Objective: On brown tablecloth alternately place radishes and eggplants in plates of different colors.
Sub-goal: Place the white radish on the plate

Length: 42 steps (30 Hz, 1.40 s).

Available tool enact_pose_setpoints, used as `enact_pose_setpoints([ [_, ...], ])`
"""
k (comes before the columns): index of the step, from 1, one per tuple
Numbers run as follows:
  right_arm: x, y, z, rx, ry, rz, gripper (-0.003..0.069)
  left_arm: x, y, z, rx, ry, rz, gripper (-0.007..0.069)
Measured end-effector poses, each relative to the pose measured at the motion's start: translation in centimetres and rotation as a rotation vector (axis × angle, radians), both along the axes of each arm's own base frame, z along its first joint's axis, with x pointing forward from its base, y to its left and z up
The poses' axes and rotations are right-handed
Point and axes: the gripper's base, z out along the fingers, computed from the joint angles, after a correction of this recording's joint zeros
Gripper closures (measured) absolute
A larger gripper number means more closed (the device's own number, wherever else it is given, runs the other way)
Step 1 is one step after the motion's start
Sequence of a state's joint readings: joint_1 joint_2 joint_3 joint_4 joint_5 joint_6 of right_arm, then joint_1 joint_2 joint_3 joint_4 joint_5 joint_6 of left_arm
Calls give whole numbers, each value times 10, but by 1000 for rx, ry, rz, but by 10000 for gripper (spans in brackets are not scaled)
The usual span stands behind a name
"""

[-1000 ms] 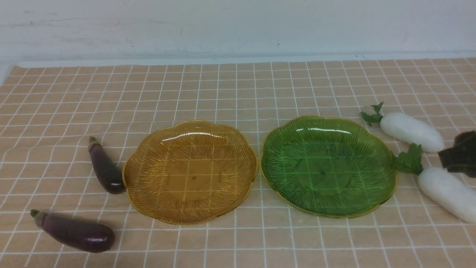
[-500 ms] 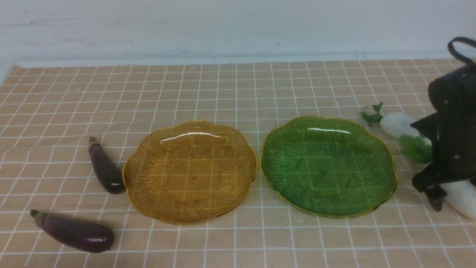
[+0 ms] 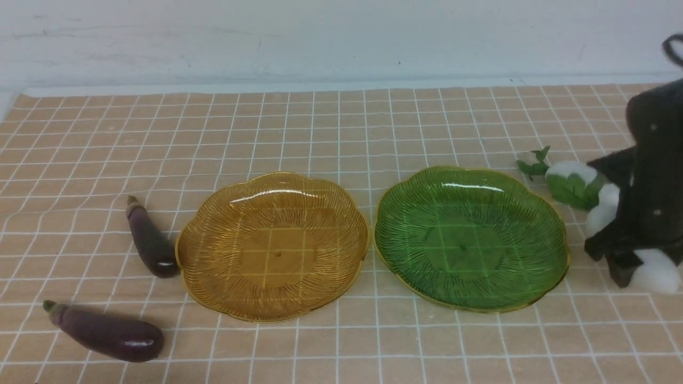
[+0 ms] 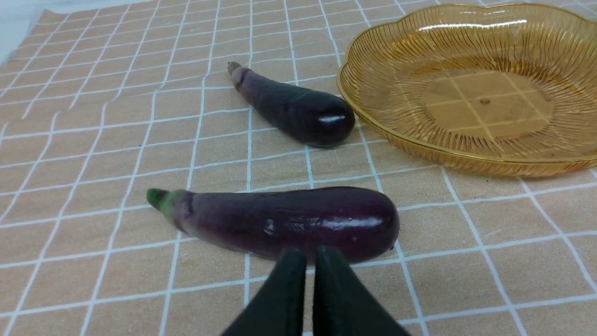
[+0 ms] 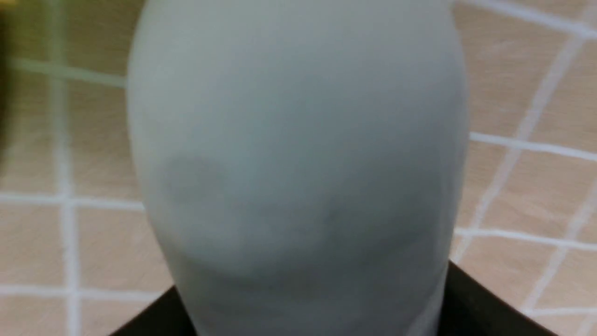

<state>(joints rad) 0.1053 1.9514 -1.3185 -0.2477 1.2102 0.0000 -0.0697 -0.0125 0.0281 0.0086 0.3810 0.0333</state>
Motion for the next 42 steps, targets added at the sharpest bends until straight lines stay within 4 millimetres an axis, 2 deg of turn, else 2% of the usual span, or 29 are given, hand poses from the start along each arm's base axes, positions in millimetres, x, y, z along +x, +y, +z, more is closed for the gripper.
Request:
enact_pose_setpoints([
  [1,-4,1,20,16,-54,-6,188,0,0,0,0,0,0,607],
  [2,-6,1,29,26,-82,-15,188,0,0,0,0,0,0,607],
  [3,-12,2,53,49,-149,-28,188,0,0,0,0,0,0,607],
  [5,-19,3,73,82,-204,-45,188,0,0,0,0,0,0,607],
  [6,-34,10,103,192,-277,-77,188,0,0,0,0,0,0,607],
  [7,-35,12,105,206,-281,-79,188,0,0,0,0,0,0,607],
  [9,-41,33,123,418,-348,-21,188,0,0,0,0,0,0,607],
  [11,-34,56,123,537,-404,86,188,0,0,0,0,0,0,607],
  [14,-22,97,101,594,-424,239,188,0,0,0,-1,0,0,607],
  [17,-14,118,78,583,-404,291,188,0,0,0,-1,0,0,607],
  [20,-7,128,52,562,-366,308,178,0,0,0,-1,0,0,607],
  [22,-4,129,43,553,-349,304,95,0,0,0,-1,0,0,607],
  [23,-5,128,42,547,-339,307,30,0,0,0,-1,0,0,607],
  [24,-5,129,44,547,-329,310,1,0,0,0,-1,0,0,607],
  [27,2,129,63,524,-336,306,-24,0,0,0,-1,0,0,607],
  [29,8,126,78,481,-359,320,11,0,0,0,-1,0,0,607],
  [30,11,124,85,458,-372,324,57,0,0,0,-1,0,0,607],
  [32,22,112,100,397,-416,319,203,0,0,0,-1,0,0,607],
  [34,37,94,108,347,-462,286,444,0,0,0,-1,0,0,607],
  [36,48,76,108,318,-481,245,559,0,0,0,-1,0,0,607],
  [39,63,48,98,285,-496,170,643,0,0,0,-1,0,0,607],
  [42,82,14,72,244,-509,101,642,0,0,0,-1,0,0,607],
])
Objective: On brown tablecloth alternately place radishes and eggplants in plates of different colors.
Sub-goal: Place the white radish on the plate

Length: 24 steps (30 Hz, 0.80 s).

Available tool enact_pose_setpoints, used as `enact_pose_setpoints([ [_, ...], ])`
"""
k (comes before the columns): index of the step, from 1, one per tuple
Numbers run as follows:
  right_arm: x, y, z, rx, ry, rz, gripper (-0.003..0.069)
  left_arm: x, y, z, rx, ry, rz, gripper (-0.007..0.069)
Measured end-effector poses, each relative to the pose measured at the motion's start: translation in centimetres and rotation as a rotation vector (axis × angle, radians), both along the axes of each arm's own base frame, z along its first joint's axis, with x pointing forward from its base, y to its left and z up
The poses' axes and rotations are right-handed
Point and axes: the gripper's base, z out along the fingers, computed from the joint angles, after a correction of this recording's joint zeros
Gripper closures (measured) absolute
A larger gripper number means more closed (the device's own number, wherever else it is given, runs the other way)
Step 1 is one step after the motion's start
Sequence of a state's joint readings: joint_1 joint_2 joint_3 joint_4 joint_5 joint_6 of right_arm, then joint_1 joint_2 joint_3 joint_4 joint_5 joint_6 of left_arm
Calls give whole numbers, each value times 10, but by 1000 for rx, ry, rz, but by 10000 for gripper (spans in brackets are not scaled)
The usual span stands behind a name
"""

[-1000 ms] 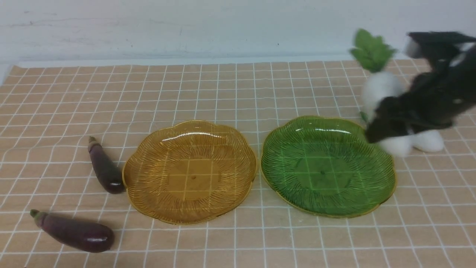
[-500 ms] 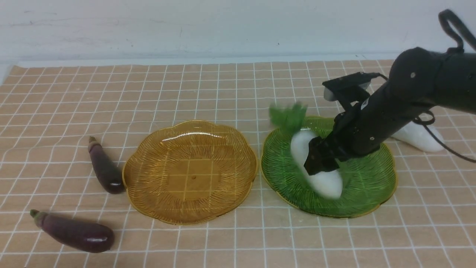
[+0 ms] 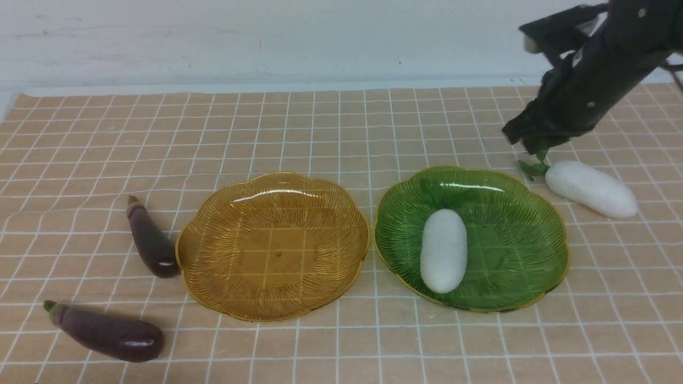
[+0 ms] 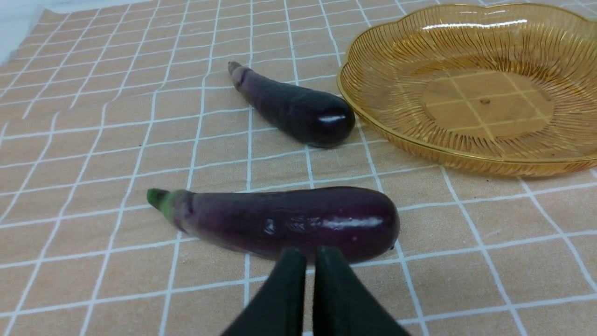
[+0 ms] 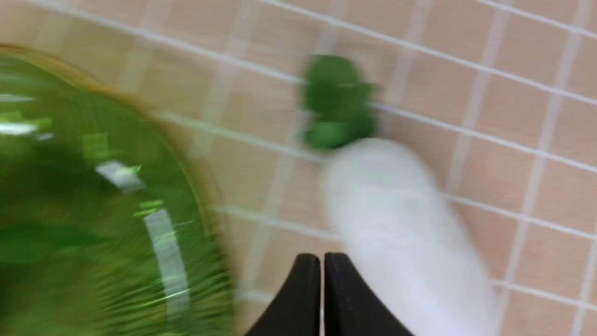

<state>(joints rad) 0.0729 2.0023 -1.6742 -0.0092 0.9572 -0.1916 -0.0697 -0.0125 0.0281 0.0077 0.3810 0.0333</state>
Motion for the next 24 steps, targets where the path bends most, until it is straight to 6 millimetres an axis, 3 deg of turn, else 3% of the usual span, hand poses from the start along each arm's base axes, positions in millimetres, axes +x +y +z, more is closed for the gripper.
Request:
enact_pose_setpoints([
  [3,8,-13,-16,-88,5,23,509,0,0,0,0,0,0,607],
  [7,12,-18,-23,-168,4,58,262,0,0,0,0,0,0,607],
  [13,18,-19,-42,-191,27,72,65,0,0,0,0,0,0,607],
  [19,23,-19,-70,-197,78,80,9,0,0,0,0,0,0,607],
  [24,25,-21,-88,-209,117,86,75,0,0,0,0,0,0,607],
])
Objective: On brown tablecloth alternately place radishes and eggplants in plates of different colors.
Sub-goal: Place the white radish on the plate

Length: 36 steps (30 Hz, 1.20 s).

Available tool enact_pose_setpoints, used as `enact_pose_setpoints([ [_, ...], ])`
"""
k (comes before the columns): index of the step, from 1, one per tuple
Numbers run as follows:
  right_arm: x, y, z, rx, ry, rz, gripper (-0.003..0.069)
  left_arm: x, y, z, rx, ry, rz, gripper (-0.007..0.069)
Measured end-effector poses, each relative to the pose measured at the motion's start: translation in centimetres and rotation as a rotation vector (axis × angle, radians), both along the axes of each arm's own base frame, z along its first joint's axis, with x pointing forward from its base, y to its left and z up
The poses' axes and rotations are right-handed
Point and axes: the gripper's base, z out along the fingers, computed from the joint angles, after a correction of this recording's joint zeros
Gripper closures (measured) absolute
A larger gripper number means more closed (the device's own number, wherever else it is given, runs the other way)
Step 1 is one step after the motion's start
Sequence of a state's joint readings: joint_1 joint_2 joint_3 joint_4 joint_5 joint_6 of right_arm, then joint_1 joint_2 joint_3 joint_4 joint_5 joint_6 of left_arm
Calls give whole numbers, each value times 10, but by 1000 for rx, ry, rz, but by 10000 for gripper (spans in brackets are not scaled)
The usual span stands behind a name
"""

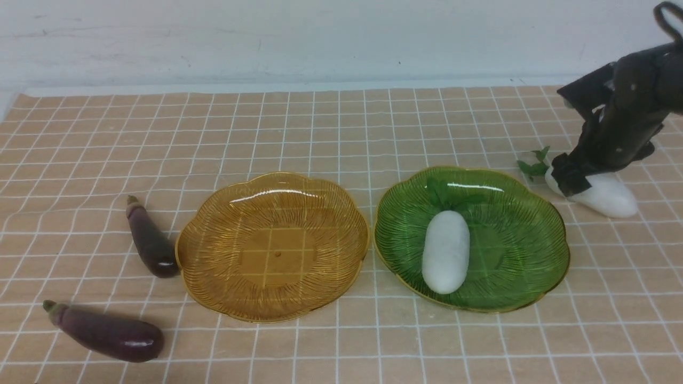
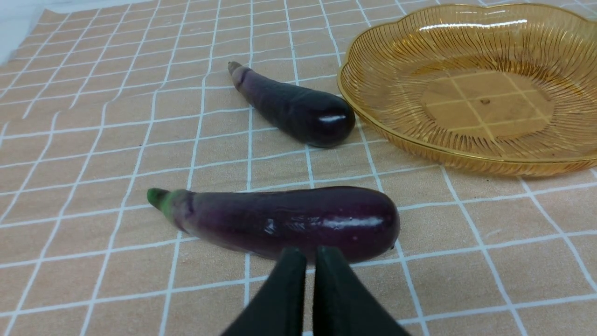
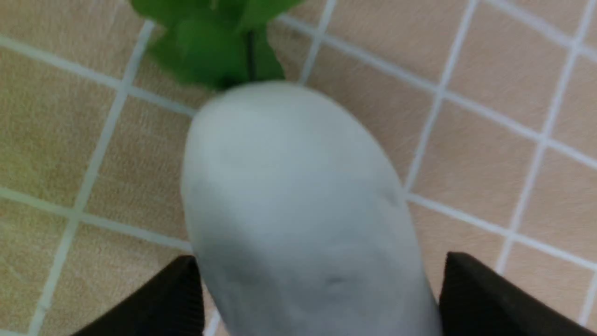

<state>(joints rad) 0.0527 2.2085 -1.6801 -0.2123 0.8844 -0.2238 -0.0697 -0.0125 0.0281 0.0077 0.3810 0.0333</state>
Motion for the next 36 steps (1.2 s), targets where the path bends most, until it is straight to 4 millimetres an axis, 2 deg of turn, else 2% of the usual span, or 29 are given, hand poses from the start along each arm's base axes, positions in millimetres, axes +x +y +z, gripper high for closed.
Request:
enact_pose_setpoints([
  [3,0,-1,0,-5,1,-22,172,0,0,0,0,0,0,607],
  [9,3,-6,21,-45,41,-88,169,0,0,0,0,0,0,607],
  [13,3,-5,52,-18,52,-153,169,0,0,0,0,0,0,607],
  [15,3,-2,77,44,11,-197,169,0,0,0,0,1,0,607],
  [16,0,3,100,120,-37,-223,169,0,0,0,0,1,0,607],
  [21,-22,18,151,341,-104,-256,169,0,0,0,0,1,0,607],
  [24,-40,26,172,457,-111,-256,169,0,0,0,0,1,0,607],
  [27,-61,37,172,541,-52,-254,169,0,0,0,0,1,0,607],
  [29,-76,49,163,558,10,-231,169,0,0,0,0,1,0,607],
  [33,-103,89,127,507,167,-129,169,0,0,0,0,1,0,607],
  [35,-116,115,108,423,221,-40,169,0,0,0,0,1,0,607],
  [36,-118,122,103,380,206,-7,169,0,0,0,0,1,0,607],
])
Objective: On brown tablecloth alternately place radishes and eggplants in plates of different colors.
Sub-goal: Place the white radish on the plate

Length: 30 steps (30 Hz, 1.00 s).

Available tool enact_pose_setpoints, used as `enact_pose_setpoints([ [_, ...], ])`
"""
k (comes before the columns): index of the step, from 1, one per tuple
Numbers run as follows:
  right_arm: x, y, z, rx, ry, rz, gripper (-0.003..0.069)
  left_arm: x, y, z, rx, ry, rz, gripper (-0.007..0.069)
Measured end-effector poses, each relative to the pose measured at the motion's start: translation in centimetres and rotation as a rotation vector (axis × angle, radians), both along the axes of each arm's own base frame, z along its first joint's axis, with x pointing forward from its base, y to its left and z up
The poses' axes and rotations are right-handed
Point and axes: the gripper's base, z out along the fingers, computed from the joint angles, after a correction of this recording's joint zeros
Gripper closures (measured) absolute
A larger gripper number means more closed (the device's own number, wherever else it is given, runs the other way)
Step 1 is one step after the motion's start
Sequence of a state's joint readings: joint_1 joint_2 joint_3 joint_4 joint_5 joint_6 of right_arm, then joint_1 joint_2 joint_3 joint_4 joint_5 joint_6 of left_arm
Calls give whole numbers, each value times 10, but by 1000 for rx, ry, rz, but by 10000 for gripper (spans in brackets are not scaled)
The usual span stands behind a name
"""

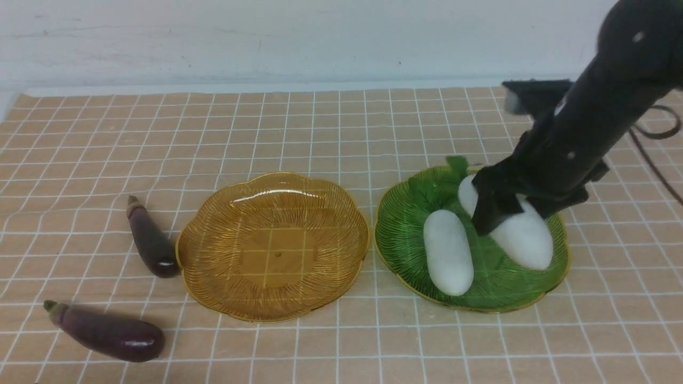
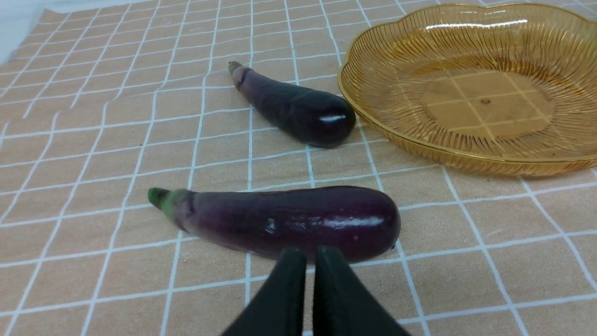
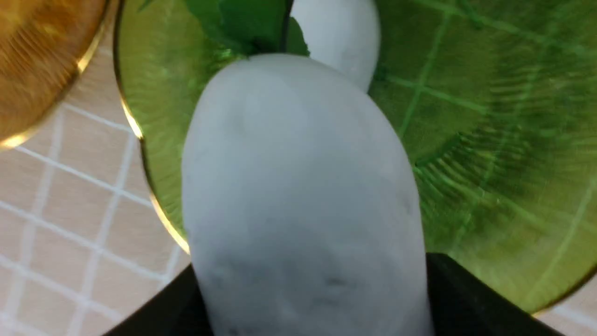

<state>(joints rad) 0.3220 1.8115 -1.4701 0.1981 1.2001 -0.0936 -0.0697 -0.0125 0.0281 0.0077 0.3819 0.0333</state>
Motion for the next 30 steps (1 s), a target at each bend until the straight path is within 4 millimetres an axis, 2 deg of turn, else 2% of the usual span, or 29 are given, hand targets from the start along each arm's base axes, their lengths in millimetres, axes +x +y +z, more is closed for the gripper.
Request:
enact_pose_setpoints([
  [3,5,13,-9,-92,-91,35,169,0,0,0,0,0,0,607],
  [6,10,15,-16,-125,-122,10,167,0,0,0,0,0,0,607],
  [11,17,13,-27,-178,-132,-58,87,0,0,0,0,0,0,607],
  [13,19,9,-33,-223,-128,-73,6,0,0,0,0,0,0,607],
  [18,16,5,-32,-287,-72,-45,-6,0,0,0,0,0,0,607],
  [21,14,3,-21,-308,-57,-15,97,0,0,0,0,0,0,607],
  [22,14,3,-20,-305,-59,-17,106,0,0,0,0,0,0,607],
  [24,6,4,-5,-255,-71,-16,257,0,0,0,0,0,0,607],
  [25,-3,3,9,-208,-87,-17,347,0,0,0,0,0,0,607],
  [26,-5,3,10,-202,-87,-15,363,0,0,0,0,0,0,607],
  [27,-20,1,29,-146,-110,-23,487,0,0,0,0,0,0,607],
  [28,-35,-3,42,-108,-127,-27,568,0,0,0,0,0,0,607],
  [29,-55,-8,56,-71,-146,-31,624,0,0,0,0,0,0,607],
  [30,-68,-13,60,-58,-148,-31,645,0,0,0,0,0,0,607],
])
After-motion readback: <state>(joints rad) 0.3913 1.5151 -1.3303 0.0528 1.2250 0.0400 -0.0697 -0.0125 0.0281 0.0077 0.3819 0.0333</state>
